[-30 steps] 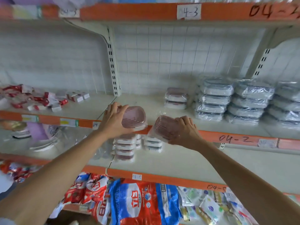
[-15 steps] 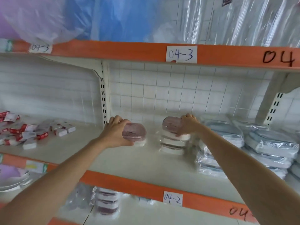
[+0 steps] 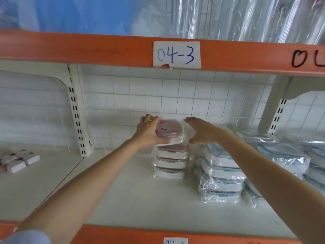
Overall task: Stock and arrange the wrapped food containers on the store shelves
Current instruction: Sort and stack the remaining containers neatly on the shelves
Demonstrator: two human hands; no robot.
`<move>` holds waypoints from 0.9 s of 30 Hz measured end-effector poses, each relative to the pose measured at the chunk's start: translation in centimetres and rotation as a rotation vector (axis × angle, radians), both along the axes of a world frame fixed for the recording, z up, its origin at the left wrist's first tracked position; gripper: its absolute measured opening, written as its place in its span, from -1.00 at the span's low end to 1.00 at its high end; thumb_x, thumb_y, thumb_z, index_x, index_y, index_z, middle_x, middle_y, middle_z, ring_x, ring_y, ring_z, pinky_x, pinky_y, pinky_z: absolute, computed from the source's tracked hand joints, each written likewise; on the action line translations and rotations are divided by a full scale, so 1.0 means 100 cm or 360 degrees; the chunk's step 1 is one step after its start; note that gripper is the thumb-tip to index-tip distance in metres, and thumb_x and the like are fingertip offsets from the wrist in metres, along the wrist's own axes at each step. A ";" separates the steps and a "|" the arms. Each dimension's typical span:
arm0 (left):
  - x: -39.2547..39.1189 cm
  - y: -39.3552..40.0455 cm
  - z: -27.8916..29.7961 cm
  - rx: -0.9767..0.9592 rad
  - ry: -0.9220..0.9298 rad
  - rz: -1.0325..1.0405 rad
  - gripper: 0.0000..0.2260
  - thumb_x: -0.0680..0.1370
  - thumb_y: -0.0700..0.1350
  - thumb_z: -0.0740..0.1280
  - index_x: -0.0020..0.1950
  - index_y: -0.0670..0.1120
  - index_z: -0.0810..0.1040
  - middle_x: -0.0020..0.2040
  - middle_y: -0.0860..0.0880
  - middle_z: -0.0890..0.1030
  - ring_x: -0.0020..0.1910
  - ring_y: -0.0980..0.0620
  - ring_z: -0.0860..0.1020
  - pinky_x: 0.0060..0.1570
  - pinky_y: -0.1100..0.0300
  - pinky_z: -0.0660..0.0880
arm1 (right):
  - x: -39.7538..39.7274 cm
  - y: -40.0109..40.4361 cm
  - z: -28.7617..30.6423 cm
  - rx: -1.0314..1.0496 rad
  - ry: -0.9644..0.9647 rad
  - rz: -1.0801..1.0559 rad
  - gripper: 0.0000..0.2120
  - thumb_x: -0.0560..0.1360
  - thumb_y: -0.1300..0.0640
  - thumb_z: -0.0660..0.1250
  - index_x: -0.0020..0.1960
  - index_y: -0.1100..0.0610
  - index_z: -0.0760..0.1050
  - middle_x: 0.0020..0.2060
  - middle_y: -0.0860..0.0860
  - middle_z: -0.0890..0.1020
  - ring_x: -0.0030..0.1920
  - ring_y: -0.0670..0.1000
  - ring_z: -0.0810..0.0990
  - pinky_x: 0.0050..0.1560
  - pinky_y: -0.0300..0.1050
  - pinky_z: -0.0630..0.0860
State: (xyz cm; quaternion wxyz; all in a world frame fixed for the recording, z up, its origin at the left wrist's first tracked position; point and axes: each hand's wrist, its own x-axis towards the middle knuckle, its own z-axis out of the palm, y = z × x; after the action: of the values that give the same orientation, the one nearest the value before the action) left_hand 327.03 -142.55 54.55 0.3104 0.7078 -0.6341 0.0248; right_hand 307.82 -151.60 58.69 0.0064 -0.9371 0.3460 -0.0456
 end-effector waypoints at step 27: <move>0.027 0.057 -0.051 0.0225 -0.0409 0.0084 -0.67 0.52 -0.05 0.34 0.23 -0.16 0.43 0.19 -0.09 0.42 0.23 -0.07 0.40 0.17 0.07 0.35 | 0.025 0.069 -0.055 -0.0269 -0.0115 0.0447 -0.65 0.55 0.10 0.22 0.33 0.06 0.40 0.28 0.00 0.42 0.32 0.04 0.34 0.16 -0.04 0.40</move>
State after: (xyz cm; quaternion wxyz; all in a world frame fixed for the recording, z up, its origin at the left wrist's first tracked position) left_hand 329.77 -136.84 49.42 0.1755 0.7354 -0.6498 0.0787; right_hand 310.29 -144.72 53.14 -0.0535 -0.9712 0.2061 -0.1069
